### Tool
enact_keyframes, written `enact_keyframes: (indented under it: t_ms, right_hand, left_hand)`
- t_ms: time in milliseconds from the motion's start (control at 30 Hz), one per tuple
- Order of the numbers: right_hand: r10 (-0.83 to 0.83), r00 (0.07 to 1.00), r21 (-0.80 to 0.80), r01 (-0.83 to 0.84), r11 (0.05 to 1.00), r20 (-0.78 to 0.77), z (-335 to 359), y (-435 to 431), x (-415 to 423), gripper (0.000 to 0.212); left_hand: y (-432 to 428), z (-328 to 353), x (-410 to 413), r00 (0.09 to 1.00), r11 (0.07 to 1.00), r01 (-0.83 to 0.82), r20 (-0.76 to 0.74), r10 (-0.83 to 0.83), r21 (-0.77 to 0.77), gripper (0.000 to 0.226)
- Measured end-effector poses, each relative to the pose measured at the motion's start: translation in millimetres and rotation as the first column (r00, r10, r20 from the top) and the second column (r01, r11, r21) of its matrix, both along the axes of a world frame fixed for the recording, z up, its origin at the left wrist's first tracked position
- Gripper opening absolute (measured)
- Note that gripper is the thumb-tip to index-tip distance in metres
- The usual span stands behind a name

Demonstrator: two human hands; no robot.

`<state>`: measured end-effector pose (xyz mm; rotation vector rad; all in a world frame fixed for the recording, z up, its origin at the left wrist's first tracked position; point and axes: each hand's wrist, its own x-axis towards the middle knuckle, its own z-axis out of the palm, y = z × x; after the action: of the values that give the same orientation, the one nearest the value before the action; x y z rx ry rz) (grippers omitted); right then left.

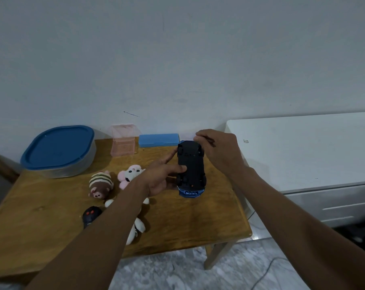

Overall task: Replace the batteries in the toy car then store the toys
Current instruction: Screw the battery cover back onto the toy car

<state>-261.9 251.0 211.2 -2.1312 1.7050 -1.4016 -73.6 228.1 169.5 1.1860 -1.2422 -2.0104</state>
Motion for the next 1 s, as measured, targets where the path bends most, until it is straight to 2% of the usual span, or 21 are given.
enact_keyframes:
  t_ms: [100, 267, 433, 600, 700, 867, 1000]
  right_hand:
    - [0.031, 0.999, -0.011, -0.031, 0.999, -0.028, -1.7, 2.4, 2.1, 0.024]
    - [-0.017, 0.998, 0.028, 0.015, 1.0, 0.068, 2.0, -0.5, 4.9, 0.009]
    - [0.017, 0.999, -0.037, -0.019, 0.999, -0.046, 1.8, 0.9, 7.7, 0.015]
    - [-0.014, 0.999, -0.04, 0.016, 0.999, 0.034, -0.9, -3.1, 10.2, 0.014]
    - [-0.028, 0.999, -0.058, 0.029, 0.998, 0.019, -2.1, -4.1, 11.0, 0.007]
    - [0.01, 1.0, -0.041, -0.01, 0.999, 0.011, -2.9, -2.0, 10.0, 0.018]
    - [-0.021, 1.0, -0.026, 0.021, 0.999, -0.001, -2.7, -6.3, 12.1, 0.011]
  left_hand:
    - [1.4, -0.6, 0.0, 1.0, 1.0, 0.004, -0.005, -0.004, 0.003, 0.071]
    - [3.7, -2.7, -1.8, 1.0, 1.0, 0.019, -0.009, -0.019, 0.007, 0.073]
    - [6.3, -1.0, -1.2, 1.0, 1.0, 0.008, -0.011, -0.008, 0.003, 0.069]
    - [6.2, 1.4, 0.3, 1.0, 1.0, 0.011, -0.02, -0.011, 0.007, 0.068]
    - [6.1, -0.4, 2.2, 1.0, 1.0, 0.009, -0.018, -0.009, 0.012, 0.072]
    - [4.1, -0.9, 6.0, 1.0, 1.0, 0.009, -0.014, -0.008, 0.009, 0.071]
    - [3.3, -2.2, 6.7, 1.0, 1.0, 0.02, -0.004, -0.02, 0.001, 0.071]
